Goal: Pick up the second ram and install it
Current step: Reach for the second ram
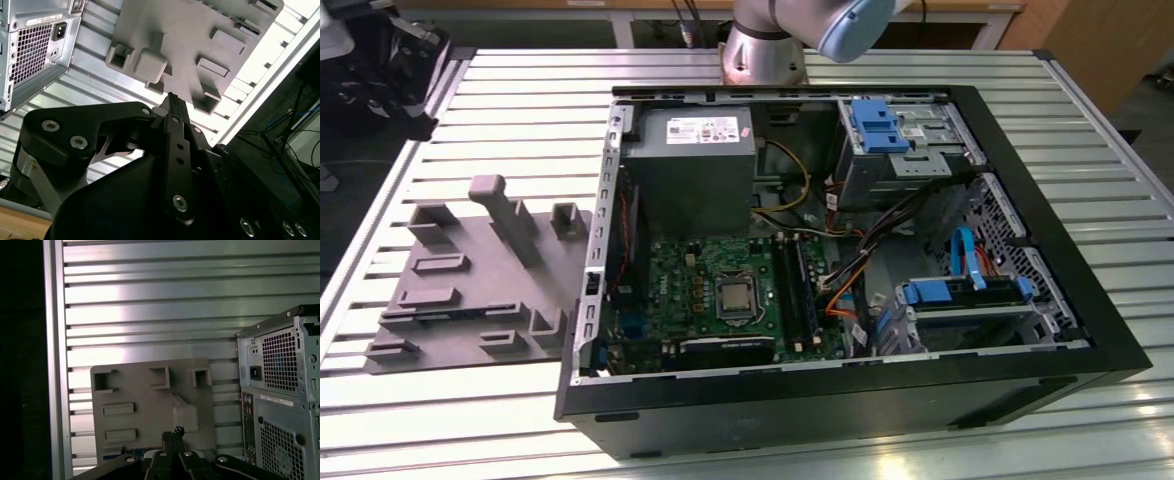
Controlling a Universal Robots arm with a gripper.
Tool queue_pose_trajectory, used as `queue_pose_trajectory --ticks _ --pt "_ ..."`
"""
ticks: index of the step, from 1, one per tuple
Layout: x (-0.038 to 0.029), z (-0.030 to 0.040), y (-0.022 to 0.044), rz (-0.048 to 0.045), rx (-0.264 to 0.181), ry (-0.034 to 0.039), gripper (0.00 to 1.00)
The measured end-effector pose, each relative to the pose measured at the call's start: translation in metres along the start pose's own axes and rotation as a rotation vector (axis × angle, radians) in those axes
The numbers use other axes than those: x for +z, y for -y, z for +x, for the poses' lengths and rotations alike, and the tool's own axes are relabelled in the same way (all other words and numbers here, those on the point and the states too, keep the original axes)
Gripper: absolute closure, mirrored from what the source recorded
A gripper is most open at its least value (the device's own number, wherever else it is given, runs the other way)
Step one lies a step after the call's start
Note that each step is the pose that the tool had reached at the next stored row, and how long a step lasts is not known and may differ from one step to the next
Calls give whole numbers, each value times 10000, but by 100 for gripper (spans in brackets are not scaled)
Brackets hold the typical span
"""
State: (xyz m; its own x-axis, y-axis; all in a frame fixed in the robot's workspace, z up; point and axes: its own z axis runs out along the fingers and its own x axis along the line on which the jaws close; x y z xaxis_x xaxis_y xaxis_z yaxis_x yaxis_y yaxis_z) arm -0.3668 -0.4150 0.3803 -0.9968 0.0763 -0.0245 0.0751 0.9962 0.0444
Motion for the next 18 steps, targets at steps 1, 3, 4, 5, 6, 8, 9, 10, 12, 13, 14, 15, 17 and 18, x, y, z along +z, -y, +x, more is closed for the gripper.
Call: queue_pose_trajectory --ticks 1,3,4,5,6,8,9,10,12,13,14,15,17,18 --pt "1 8 3 0 0 0 89" --pt "2 21 6 0 -1 0 89" --pt "3 28 8 0 0 0 89" --pt "3 36 11 0 0 0 89" --pt "4 44 14 1 0 -1 89" --pt "5 59 19 0 -1 0 89" --pt "6 65 20 0 0 0 89" --pt "7 72 22 0 0 0 89" --pt "9 89 26 0 1 -1 89" --pt "10 96 28 0 -1 -1 89" --pt "12 103 30 1 0 -1 89" --pt "13 110 32 0 0 0 89" --pt "16 127 36 0 0 0 89" --pt "18 135 38 0 -1 0 89"
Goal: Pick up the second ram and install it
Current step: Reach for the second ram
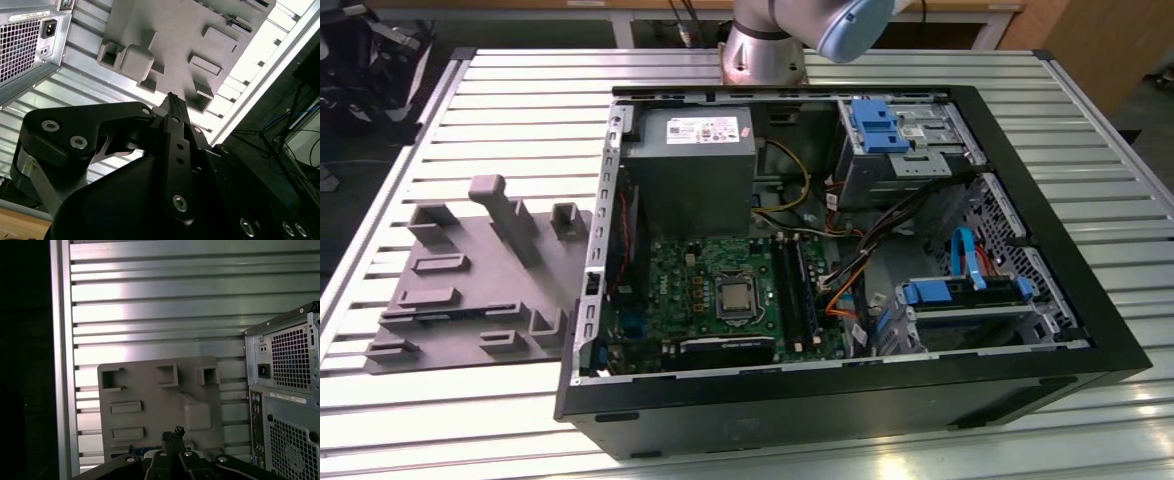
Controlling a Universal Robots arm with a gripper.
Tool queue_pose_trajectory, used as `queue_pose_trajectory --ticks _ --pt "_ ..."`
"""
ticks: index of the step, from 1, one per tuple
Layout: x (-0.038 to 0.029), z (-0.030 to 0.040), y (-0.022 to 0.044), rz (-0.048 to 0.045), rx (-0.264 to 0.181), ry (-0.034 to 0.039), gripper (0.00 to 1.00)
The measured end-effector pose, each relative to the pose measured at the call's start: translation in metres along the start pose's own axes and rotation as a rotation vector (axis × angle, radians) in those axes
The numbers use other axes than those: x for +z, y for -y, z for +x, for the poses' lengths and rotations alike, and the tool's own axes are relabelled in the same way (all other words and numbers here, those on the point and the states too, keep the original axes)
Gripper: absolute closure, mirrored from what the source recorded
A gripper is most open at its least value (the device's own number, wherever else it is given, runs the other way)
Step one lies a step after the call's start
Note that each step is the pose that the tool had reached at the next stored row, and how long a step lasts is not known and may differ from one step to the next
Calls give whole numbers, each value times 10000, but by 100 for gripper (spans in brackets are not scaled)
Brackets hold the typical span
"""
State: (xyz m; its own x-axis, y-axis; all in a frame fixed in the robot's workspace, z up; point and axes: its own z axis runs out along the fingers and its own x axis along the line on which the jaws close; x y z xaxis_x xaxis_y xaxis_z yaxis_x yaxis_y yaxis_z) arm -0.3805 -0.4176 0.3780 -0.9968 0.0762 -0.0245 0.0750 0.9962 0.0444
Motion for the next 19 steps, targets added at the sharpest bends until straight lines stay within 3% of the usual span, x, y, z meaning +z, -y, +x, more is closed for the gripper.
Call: queue_pose_trajectory --ticks 19 --pt "62 138 75 0 1 0 89"
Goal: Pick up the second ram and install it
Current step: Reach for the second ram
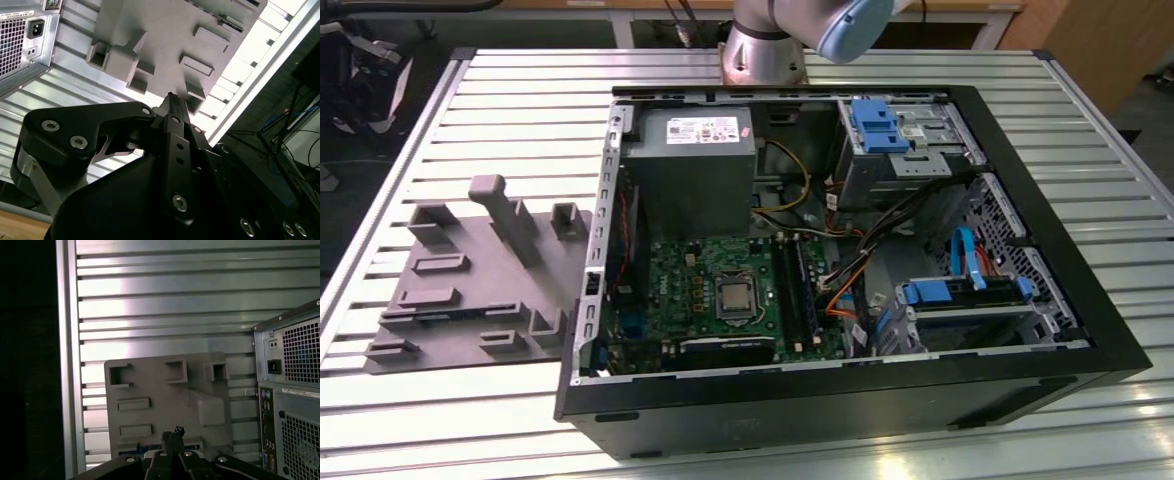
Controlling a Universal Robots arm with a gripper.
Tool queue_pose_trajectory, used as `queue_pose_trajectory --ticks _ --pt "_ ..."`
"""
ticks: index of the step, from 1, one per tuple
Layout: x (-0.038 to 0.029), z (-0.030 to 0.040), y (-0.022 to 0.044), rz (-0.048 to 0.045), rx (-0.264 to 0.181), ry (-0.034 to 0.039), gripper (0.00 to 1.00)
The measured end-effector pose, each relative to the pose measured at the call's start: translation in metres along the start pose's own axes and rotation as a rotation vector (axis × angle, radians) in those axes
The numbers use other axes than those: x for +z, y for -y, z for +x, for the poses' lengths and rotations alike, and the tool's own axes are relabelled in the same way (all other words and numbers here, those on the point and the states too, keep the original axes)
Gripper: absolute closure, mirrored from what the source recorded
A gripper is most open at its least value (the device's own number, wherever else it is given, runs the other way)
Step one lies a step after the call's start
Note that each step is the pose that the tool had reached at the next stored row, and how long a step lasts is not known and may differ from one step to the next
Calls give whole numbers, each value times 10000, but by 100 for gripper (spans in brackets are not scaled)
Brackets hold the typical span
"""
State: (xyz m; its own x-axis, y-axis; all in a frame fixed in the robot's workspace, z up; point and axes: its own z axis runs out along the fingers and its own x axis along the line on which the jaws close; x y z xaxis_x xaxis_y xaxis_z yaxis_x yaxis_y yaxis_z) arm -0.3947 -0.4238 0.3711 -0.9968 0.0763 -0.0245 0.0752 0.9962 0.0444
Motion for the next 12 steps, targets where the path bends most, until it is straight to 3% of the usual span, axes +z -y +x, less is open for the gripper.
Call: queue_pose_trajectory --ticks 12 --pt "33 43 49 1 -1 0 89"
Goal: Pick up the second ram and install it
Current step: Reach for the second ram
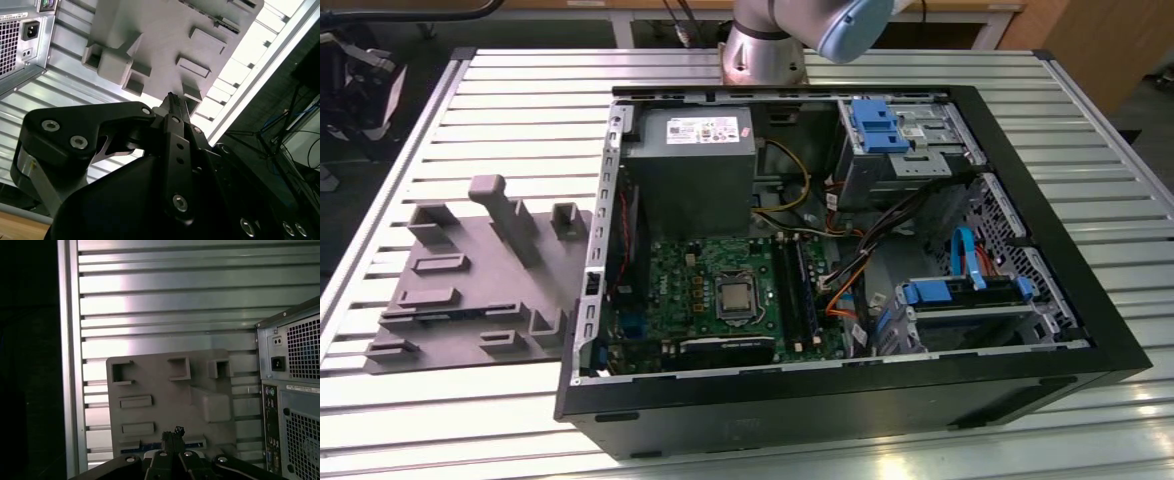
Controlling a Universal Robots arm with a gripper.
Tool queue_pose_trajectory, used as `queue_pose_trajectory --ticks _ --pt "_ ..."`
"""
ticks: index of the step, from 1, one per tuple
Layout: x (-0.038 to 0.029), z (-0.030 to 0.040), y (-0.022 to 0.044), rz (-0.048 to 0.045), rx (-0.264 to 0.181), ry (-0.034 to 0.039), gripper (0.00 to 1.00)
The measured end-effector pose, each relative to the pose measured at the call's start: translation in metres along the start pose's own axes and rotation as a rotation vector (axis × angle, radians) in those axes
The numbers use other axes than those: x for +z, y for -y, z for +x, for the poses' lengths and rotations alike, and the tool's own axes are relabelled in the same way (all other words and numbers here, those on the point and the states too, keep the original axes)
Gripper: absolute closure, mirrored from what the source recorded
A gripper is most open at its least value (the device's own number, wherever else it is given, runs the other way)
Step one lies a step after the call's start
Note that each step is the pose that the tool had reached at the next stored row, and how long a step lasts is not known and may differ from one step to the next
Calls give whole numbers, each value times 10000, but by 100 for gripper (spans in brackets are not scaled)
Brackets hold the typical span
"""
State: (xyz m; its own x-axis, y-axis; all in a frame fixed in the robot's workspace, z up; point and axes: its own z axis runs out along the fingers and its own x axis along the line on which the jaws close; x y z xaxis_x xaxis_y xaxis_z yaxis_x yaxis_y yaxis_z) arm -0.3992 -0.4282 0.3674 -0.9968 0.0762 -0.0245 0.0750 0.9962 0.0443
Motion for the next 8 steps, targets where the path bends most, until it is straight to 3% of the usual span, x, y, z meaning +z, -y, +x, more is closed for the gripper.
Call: queue_pose_trajectory --ticks 8 --pt "22 29 27 -1 1 0 89"
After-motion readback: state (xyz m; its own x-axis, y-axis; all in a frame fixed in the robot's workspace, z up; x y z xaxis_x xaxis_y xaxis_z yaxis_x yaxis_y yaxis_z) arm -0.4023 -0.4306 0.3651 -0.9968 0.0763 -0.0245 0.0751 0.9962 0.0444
